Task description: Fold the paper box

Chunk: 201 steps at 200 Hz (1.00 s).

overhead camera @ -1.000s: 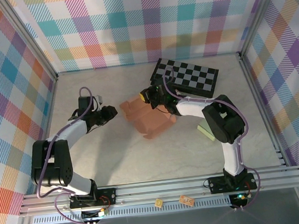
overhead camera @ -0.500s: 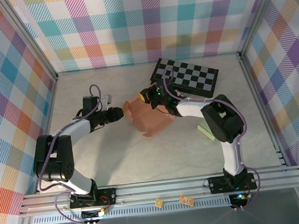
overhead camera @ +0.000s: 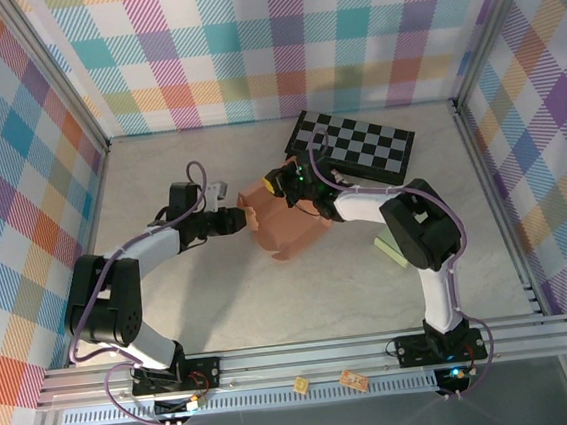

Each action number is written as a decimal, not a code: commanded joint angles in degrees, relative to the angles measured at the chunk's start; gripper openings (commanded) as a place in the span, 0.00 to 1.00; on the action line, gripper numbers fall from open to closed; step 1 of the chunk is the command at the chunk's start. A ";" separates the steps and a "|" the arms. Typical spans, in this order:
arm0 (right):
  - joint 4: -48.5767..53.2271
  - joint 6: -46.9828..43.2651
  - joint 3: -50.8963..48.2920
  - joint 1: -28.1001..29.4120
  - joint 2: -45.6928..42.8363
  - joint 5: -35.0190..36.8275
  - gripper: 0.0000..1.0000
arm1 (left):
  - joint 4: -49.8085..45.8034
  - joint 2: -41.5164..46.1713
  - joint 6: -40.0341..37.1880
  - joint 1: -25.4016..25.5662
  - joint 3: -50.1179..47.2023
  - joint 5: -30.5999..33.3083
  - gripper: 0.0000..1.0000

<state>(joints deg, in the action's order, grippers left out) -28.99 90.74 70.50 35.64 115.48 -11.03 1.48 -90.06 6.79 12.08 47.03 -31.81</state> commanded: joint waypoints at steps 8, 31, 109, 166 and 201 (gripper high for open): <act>-8.76 -1.87 -0.27 -0.04 1.86 -1.37 0.00 | -0.48 -0.59 0.28 1.41 0.31 2.01 0.42; -16.00 -1.97 -2.25 -0.04 2.87 -1.37 0.00 | 0.32 -0.43 0.73 2.14 -0.22 3.98 0.41; -22.68 -1.62 -5.42 -0.04 4.60 -3.60 0.00 | 1.04 -1.52 1.23 4.00 0.81 8.33 0.38; -24.02 -1.86 -5.75 -0.04 6.29 -4.60 0.00 | 2.07 -3.32 1.51 6.52 2.68 12.98 0.37; -25.25 -1.79 -5.64 -0.05 7.39 -4.62 0.00 | 3.07 -4.10 2.47 8.28 2.64 17.38 0.39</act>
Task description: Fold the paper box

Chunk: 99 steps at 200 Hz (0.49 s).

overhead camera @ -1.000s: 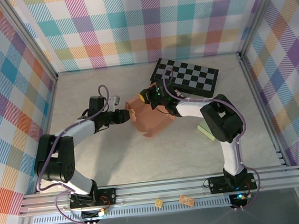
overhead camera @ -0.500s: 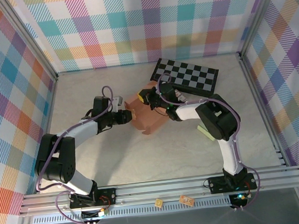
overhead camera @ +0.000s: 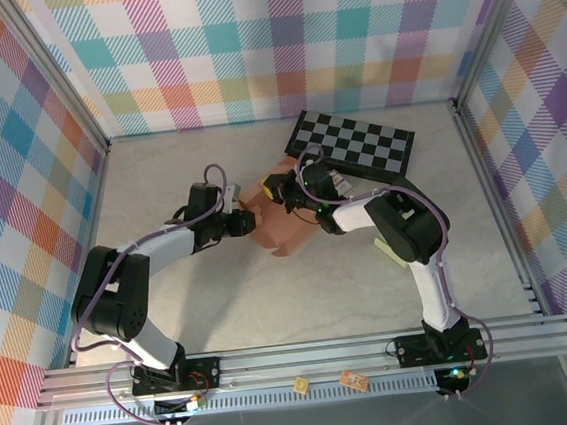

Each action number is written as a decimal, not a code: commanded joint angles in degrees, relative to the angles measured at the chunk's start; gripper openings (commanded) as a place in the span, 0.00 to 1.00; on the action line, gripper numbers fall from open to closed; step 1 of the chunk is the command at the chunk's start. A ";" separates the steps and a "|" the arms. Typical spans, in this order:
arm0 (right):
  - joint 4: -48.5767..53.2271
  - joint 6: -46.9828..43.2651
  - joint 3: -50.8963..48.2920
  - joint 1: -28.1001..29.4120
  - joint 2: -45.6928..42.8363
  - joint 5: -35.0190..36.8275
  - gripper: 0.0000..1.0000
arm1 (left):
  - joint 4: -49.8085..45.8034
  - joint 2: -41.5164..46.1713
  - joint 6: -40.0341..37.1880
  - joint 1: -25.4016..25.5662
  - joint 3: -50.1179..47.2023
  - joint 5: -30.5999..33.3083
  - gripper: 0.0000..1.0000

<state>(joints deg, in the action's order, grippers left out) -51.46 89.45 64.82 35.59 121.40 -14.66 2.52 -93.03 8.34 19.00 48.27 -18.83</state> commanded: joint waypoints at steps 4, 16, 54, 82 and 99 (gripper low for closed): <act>-2.80 -0.42 0.00 -0.05 1.57 -0.99 0.00 | 2.11 -1.10 1.09 1.50 1.38 5.16 0.39; -2.75 -0.36 -0.11 -0.02 1.73 -0.91 0.00 | 2.76 -1.26 1.67 1.90 1.13 6.81 0.40; -3.52 0.52 0.39 -0.01 2.43 -0.86 0.00 | 3.72 -2.40 2.60 4.14 1.95 11.44 0.40; -3.39 0.48 0.57 0.00 2.43 -1.08 0.00 | 5.17 -3.27 3.92 5.03 2.18 13.68 0.40; -3.68 0.45 0.33 -0.01 2.52 -1.25 0.00 | 6.34 -3.36 4.88 5.49 1.98 15.33 0.39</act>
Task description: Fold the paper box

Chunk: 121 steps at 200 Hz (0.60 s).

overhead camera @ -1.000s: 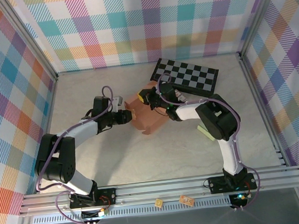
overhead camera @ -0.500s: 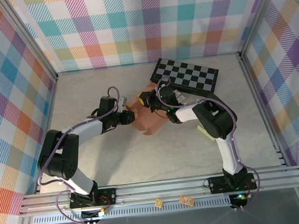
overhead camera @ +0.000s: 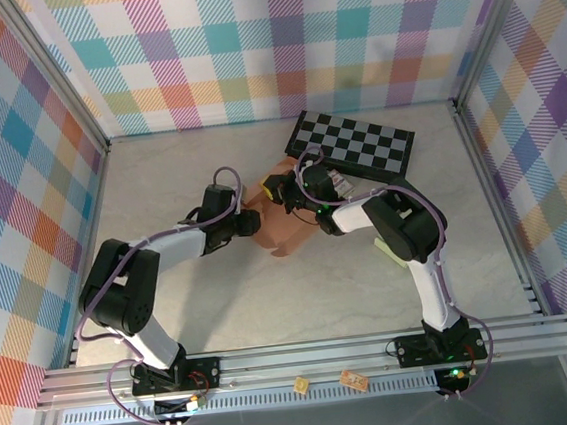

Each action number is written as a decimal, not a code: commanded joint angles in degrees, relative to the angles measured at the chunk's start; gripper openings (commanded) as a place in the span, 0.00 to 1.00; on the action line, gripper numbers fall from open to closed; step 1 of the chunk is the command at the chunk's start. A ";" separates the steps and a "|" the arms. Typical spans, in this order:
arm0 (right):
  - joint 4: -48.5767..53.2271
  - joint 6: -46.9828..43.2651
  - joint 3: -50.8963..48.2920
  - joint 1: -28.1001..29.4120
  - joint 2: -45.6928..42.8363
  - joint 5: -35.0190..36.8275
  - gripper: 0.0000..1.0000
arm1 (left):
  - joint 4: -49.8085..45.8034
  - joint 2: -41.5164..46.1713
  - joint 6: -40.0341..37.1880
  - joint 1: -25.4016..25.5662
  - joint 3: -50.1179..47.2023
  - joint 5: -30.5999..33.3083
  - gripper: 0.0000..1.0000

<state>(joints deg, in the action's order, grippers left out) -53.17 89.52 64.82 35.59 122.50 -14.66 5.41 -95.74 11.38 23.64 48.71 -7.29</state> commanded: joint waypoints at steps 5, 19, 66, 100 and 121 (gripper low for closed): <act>-2.16 0.40 0.16 0.01 1.48 -1.17 0.00 | 3.91 -0.71 2.26 0.96 1.42 4.12 0.39; -3.04 0.53 -0.25 0.00 1.76 -1.01 0.00 | 4.95 -0.70 3.09 1.30 1.24 5.09 0.38; -4.49 1.68 0.04 0.00 2.68 -0.06 0.00 | 8.60 -0.99 6.00 2.96 0.28 9.61 0.39; -4.47 2.69 0.57 0.00 2.48 1.03 0.00 | 14.52 -0.41 8.13 3.43 -2.14 11.73 0.39; -3.75 3.21 1.10 0.09 2.21 1.27 0.00 | 17.28 -1.27 8.53 3.59 -2.55 13.08 0.37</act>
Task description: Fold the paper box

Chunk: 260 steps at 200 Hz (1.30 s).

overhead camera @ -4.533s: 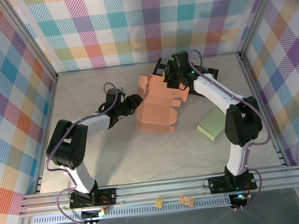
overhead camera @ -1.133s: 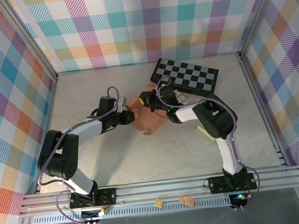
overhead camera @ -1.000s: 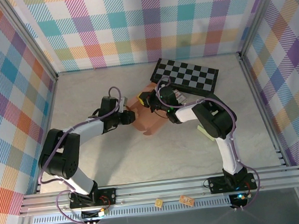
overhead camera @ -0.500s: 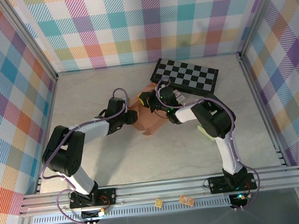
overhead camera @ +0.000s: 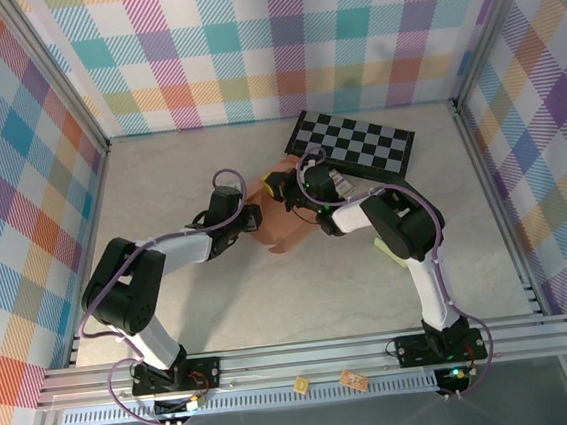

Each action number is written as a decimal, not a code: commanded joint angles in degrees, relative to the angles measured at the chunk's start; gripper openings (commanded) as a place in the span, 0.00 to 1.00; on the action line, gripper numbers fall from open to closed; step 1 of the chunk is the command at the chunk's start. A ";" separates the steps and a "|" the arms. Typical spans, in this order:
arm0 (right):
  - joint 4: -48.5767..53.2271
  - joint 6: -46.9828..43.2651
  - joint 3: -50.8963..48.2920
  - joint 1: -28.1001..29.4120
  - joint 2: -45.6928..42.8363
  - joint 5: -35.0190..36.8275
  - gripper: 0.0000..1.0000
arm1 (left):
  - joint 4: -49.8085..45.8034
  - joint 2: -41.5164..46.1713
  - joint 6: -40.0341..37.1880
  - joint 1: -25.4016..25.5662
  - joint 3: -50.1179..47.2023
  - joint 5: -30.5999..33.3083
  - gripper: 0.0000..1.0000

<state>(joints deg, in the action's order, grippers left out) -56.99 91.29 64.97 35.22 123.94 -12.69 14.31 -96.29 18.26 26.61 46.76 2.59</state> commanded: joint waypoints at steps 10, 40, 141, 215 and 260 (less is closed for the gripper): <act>0.69 1.56 0.95 0.49 0.49 -0.42 0.00 | 8.78 -1.55 1.76 0.70 -0.22 3.77 0.37; 1.20 2.55 1.21 0.46 0.17 0.22 0.00 | 10.64 -3.00 1.24 1.61 0.39 7.14 0.34; 2.94 4.03 2.09 0.46 1.08 0.21 0.00 | 12.30 -7.71 0.53 3.43 2.85 13.19 0.26; 5.30 5.88 3.24 0.61 0.51 1.60 0.00 | 8.33 -9.22 -0.13 4.24 5.60 15.86 0.16; 8.44 5.74 3.40 0.99 -1.57 3.41 0.09 | 7.53 -9.16 0.01 4.33 6.01 16.55 0.07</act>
<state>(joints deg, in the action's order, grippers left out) -52.27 95.35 67.64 34.83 124.03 -7.03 20.91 -104.64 18.20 30.30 50.94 18.20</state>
